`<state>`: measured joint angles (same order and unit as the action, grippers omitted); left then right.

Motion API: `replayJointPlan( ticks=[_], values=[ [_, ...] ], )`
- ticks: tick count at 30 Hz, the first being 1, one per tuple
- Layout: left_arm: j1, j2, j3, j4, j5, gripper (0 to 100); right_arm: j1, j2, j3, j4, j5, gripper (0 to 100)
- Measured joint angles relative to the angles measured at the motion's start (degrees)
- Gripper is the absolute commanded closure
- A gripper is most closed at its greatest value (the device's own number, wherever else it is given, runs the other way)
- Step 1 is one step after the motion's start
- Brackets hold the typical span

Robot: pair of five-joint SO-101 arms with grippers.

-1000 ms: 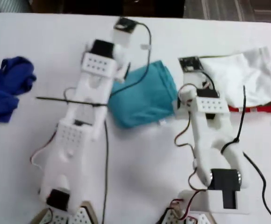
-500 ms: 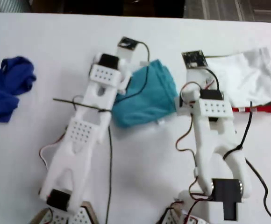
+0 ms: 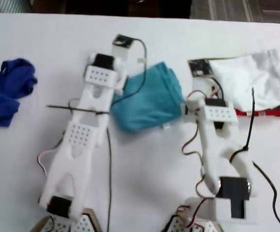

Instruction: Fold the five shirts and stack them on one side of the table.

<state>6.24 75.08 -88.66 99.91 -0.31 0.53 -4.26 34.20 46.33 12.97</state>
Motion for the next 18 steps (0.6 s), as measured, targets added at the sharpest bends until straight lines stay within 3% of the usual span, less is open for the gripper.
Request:
replayJointPlan(
  ticks=[13,18],
  values=[
    [-2.11,0.0,-4.66,1.41,0.09,97,2.11,-2.29,-8.35,7.38,-0.09,97.9],
    [-3.78,-6.86,-4.66,1.49,0.0,97,1.93,-2.9,-17.76,8.88,-7.3,97.8]
  ],
)
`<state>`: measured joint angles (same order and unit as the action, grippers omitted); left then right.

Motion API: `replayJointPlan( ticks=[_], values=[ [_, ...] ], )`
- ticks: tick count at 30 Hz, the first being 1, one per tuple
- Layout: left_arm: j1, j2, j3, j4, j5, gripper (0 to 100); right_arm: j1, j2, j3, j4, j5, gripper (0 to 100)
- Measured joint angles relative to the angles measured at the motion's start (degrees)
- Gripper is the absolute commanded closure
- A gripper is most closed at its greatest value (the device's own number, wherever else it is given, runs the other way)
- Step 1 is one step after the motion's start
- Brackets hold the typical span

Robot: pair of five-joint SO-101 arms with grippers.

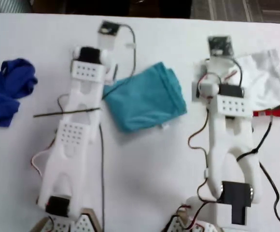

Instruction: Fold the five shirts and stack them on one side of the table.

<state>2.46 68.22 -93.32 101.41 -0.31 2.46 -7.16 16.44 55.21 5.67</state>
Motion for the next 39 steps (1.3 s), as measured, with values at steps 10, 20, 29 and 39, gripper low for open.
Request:
replayJointPlan(
  ticks=[10,20,29,39],
  values=[
    [-10.9,-19.52,12.31,0.0,0.0,97,-10.9,24.53,-33.32,14.07,-3.69,97.8],
    [-13.63,-45.36,58.02,-2.81,0.09,97,-17.14,50.99,-59.52,19.16,-3.69,97.8],
    [-11.78,-59.08,89.76,-19.43,0.09,97,-10.46,63.74,-74.55,25.67,0.88,97.9],
    [-16.26,-60.04,101.63,-25.32,0.0,97,-9.93,64.18,-92.4,38.59,3.34,92.9]
  ],
)
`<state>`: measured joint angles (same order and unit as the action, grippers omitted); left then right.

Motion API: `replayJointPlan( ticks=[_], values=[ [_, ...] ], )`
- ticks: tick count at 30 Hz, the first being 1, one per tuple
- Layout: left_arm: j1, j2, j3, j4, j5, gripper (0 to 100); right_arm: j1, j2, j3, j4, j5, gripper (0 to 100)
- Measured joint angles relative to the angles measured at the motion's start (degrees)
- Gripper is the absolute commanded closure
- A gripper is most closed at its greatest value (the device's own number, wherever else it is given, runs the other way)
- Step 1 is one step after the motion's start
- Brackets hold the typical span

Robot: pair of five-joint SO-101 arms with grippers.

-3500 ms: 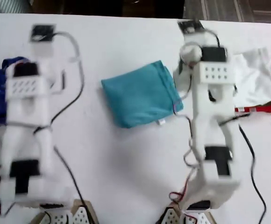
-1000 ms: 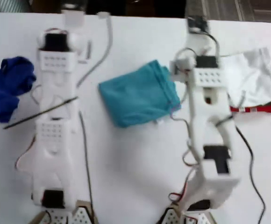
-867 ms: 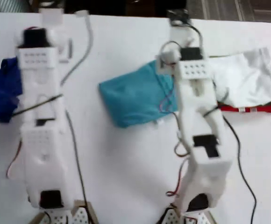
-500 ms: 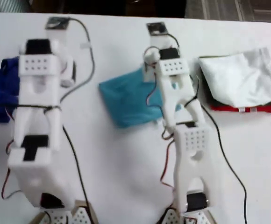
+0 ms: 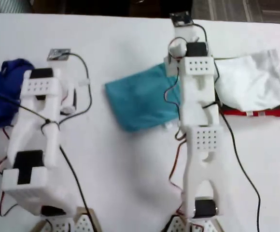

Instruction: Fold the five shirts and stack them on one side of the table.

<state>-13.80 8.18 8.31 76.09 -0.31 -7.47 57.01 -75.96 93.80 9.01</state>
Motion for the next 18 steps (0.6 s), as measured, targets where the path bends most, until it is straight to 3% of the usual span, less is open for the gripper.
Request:
replayJointPlan(
  ticks=[6,18],
  values=[
    [-3.52,0.0,0.0,0.0,0.09,97,-0.26,3.34,-1.85,5.19,-0.09,72.8],
    [-3.52,0.0,0.09,0.0,0.0,97,-1.41,14.15,-2.11,3.52,-0.09,74.7]
  ],
)
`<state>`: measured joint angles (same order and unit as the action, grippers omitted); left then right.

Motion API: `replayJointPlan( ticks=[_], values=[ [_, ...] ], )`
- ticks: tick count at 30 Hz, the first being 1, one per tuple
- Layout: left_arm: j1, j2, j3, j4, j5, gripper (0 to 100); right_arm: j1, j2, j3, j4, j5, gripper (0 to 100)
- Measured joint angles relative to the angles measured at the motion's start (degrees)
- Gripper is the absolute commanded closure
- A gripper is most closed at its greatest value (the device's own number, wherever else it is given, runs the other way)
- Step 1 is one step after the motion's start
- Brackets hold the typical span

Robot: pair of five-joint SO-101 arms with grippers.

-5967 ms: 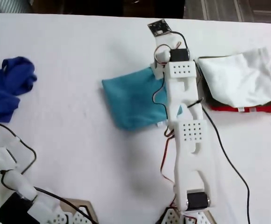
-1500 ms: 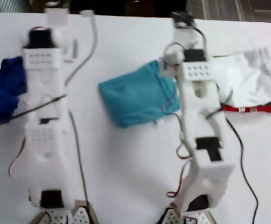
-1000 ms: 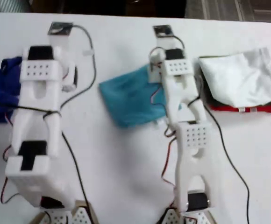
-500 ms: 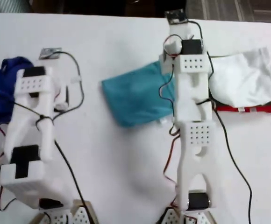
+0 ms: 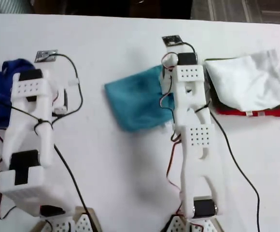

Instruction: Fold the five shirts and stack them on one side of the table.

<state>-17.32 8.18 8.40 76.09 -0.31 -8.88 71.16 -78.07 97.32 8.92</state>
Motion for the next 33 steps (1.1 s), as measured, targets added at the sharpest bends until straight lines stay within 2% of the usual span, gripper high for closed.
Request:
replayJointPlan(
  ticks=[5,10,12,23,30,33],
  values=[
    [-0.44,0.0,0.0,-0.44,0.0,97,-0.26,0.88,-0.7,0.0,0.0,76.7],
    [-0.26,0.0,0.26,-1.23,0.0,97,-0.26,0.88,-0.7,0.53,0.0,99.0],
    [-0.26,0.0,0.26,-1.23,0.0,97,-0.26,0.88,-0.7,1.05,0.0,96.1],
    [-0.35,0.0,0.26,-1.23,0.0,97,0.18,-0.35,-1.14,2.2,7.12,97.9],
    [-3.16,0.0,0.26,-1.23,0.0,97,0.09,-11.96,-0.97,2.73,7.56,97.9],
    [-3.69,0.0,0.26,-1.23,0.0,97,0.09,-18.02,-0.7,2.73,10.2,97.9]
  ],
)
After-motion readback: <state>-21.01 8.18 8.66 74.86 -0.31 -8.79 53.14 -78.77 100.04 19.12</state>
